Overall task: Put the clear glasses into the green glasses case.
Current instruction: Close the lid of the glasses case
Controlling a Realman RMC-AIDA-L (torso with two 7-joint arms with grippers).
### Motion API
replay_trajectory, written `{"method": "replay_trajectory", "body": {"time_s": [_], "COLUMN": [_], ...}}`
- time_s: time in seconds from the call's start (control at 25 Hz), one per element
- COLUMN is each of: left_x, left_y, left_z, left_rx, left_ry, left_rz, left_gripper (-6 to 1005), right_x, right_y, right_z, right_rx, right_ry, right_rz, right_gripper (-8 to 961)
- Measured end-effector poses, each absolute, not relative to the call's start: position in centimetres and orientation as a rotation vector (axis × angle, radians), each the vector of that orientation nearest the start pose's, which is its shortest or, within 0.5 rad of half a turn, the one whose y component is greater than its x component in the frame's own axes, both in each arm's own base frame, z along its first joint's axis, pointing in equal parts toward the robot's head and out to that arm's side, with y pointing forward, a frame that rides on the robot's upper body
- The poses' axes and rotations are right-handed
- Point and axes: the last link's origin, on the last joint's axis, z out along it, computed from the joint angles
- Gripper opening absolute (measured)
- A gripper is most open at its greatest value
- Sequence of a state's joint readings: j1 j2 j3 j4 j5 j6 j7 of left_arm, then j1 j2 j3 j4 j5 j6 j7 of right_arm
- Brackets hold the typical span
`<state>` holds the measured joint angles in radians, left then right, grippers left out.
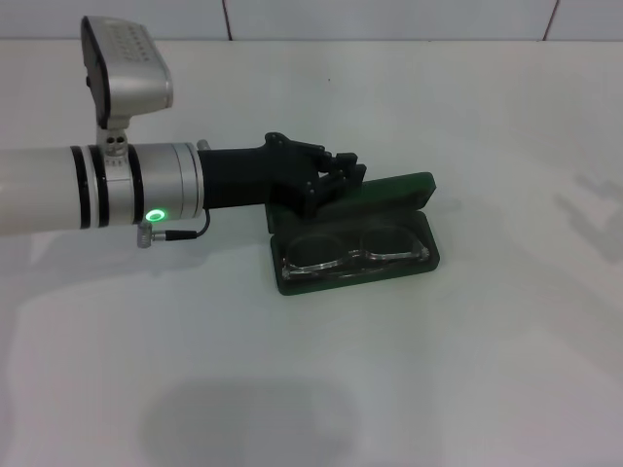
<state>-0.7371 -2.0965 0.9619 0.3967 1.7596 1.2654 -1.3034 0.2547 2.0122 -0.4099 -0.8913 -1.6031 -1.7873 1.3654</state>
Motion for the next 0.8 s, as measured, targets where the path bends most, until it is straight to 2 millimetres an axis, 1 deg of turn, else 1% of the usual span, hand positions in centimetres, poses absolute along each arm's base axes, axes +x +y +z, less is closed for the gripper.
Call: {"method": "replay_trajectory", "body": {"time_s": [0.8], "left_x": [-20.54], "left_y": [36.85], "left_z": [-7.77], "left_rx": [-2.775], "left_ry": [-0.575], "left_rz": [-0.665], "left_gripper": [133], "right_x": [31.07], "right_y": [27.06], "right_z": [13.63], "right_rx": [-2.169], "right_ry": [0.447], "right_rz": [1.032], "right_gripper": [402]}}
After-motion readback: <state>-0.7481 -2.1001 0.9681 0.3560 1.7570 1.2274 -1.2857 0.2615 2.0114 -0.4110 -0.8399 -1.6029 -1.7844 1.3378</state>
